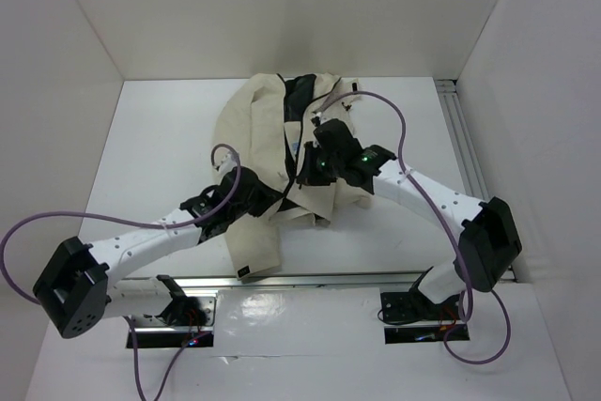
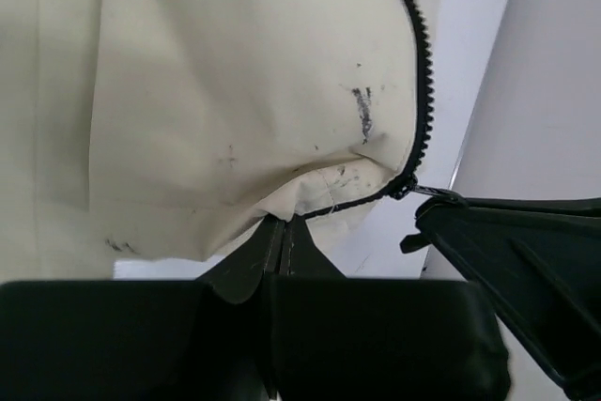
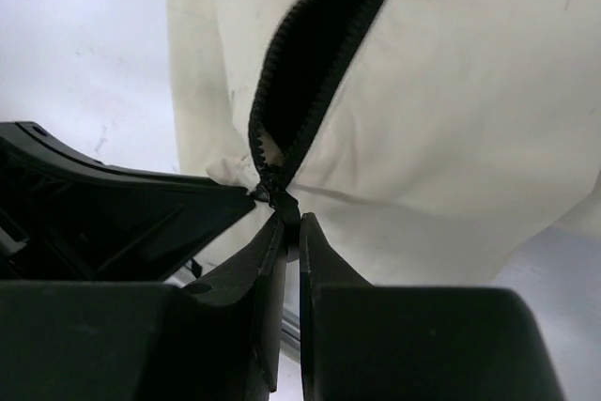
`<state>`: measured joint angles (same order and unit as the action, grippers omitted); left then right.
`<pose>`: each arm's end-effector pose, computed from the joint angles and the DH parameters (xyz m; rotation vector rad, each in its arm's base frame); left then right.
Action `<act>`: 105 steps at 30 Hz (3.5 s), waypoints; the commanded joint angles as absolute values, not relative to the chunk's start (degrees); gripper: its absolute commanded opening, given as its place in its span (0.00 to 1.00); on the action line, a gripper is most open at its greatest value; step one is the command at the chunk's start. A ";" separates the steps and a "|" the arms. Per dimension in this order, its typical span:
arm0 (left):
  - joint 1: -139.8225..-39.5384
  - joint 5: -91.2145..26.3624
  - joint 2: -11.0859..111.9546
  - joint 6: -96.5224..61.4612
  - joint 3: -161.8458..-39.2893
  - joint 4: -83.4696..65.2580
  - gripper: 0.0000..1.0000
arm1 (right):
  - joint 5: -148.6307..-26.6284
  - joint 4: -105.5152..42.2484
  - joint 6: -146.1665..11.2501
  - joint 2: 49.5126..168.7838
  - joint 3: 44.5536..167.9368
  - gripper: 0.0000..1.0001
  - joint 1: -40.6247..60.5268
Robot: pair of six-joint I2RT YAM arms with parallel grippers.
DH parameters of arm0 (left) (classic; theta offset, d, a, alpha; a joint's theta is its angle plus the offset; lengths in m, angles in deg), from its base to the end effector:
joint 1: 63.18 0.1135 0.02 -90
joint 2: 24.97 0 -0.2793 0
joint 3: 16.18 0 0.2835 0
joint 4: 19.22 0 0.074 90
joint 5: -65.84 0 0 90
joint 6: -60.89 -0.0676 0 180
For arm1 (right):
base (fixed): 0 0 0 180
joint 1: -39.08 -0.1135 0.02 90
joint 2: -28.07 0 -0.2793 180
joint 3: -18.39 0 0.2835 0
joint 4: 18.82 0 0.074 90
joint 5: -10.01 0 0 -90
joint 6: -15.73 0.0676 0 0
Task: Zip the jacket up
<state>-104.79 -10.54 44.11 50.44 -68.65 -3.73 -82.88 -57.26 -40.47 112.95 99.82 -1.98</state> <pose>0.2426 -0.1941 0.2191 -0.8822 2.1039 -0.9633 0.2869 0.2544 0.2801 -0.1798 2.4051 0.7026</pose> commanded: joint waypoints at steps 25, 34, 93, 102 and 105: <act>-108.80 -8.53 17.31 53.59 -64.43 41.59 0.00 | -82.35 -58.63 -47.47 137.04 137.64 0.00 17.53; -108.80 -2.29 17.82 48.34 -76.71 45.64 0.00 | -84.82 -61.45 -48.08 140.48 146.19 0.00 27.99; -91.22 -30.49 93.32 7.45 -127.00 19.28 0.61 | -103.02 -57.76 -47.99 103.74 108.13 0.00 59.29; -90.69 -30.32 102.56 7.36 -137.99 22.09 0.64 | -101.96 -57.76 -48.52 103.21 107.08 0.00 58.77; -90.69 -30.32 103.08 7.36 -138.00 22.09 0.64 | -101.43 -57.76 -48.52 103.21 106.55 0.00 58.77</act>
<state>-91.02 -30.49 103.19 7.27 -135.75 21.40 -100.72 -60.93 -47.38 105.71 106.95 59.46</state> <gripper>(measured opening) 0.639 0.128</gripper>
